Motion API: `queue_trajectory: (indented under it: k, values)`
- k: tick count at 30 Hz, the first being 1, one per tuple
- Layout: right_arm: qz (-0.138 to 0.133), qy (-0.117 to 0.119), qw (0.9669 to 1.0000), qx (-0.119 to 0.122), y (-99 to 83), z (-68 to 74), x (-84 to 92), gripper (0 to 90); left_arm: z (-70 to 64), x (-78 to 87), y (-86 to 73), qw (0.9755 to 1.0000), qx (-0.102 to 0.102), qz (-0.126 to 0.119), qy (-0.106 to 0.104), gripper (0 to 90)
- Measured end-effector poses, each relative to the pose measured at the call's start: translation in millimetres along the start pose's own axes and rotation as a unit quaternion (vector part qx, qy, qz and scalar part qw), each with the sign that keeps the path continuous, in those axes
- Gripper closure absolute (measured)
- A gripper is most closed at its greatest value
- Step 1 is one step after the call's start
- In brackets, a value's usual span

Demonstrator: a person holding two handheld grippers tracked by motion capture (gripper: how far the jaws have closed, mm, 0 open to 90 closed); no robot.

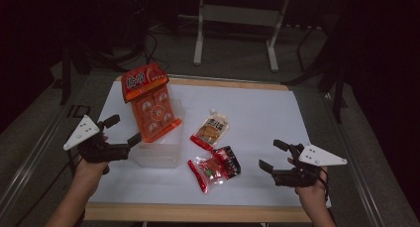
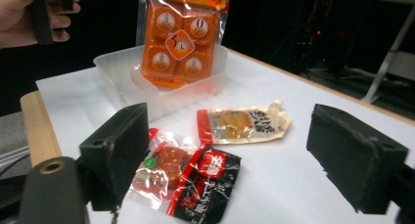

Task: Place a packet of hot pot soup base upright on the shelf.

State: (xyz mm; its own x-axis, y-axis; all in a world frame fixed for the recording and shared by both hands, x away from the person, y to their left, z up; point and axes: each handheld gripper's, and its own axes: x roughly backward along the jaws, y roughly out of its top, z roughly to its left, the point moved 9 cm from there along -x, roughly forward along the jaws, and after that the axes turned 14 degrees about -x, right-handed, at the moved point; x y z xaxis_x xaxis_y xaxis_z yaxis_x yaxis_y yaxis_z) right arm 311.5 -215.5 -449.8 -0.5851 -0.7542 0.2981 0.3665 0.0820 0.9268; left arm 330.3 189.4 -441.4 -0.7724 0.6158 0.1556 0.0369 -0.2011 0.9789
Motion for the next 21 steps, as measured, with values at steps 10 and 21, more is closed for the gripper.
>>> queue_trajectory:
  k: [10,21]
  values:
    - [0.014,0.001,0.9996,-0.024,-7.3,-0.3,-11.5,12.1,-52.1,-1.8,-3.2,0.9982,-0.029,-0.003,-0.052,1.9]
    - [0.051,0.003,0.9981,-0.035,-25.6,0.3,-32.0,10.9,-85.1,-5.8,-12.7,0.9954,-0.042,-0.02,-0.084,3.6]
